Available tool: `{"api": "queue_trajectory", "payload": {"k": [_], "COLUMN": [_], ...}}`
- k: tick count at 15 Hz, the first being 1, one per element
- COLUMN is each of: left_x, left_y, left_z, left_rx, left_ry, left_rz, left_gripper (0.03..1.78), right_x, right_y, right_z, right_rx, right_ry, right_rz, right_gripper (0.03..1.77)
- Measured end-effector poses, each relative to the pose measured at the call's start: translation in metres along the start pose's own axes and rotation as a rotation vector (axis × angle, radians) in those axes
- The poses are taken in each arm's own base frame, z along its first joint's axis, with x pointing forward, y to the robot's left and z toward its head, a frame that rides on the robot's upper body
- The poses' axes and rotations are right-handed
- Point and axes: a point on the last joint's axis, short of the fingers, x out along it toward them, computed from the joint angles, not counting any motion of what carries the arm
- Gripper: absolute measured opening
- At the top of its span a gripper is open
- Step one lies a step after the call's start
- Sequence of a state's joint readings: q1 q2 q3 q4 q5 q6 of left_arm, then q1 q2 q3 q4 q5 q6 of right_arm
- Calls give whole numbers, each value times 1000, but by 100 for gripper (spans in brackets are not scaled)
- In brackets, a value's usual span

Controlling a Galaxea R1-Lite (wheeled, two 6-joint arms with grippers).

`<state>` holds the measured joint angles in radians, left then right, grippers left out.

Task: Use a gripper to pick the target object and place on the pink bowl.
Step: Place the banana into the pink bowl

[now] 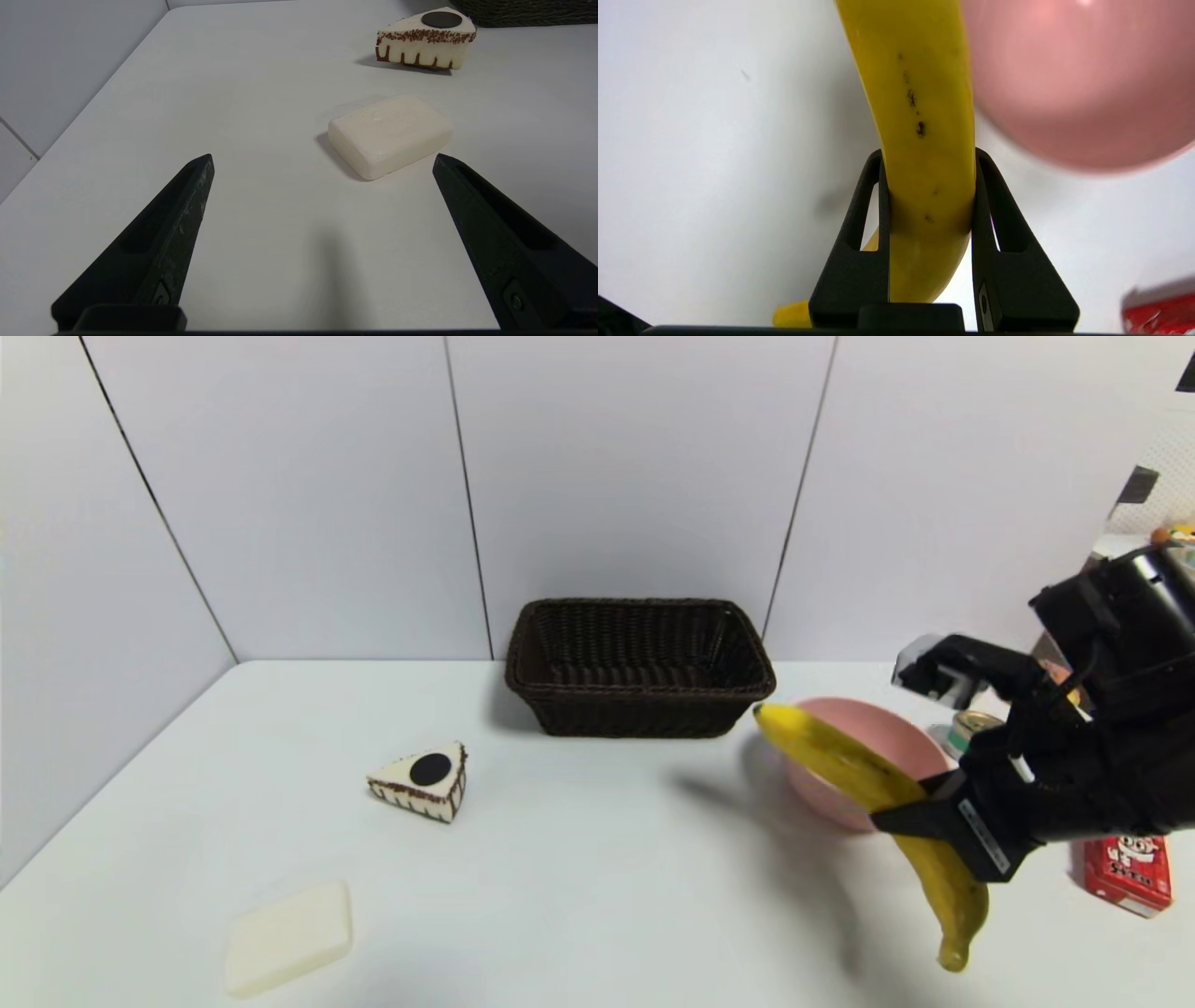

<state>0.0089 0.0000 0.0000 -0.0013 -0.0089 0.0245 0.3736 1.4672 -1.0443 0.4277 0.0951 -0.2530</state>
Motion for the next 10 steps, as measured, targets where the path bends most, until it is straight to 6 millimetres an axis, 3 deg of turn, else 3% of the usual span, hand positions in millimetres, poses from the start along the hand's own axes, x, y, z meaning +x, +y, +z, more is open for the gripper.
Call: {"api": "queue_trajectory", "payload": {"k": [4,10], "left_x": [0,0], "left_y": [0,0], "left_z": [0,0], "left_rx": [0,0], "left_ry": [0,0], "left_rz": [0,0], "left_gripper": [169,169], "right_x": [-3,28], "right_y": [-31,-79], "right_z": [28,24], "right_rx": [33,92], "right_ry": [-78,6], "right_rz": [-64,-125], "right_gripper": [47,47]}}
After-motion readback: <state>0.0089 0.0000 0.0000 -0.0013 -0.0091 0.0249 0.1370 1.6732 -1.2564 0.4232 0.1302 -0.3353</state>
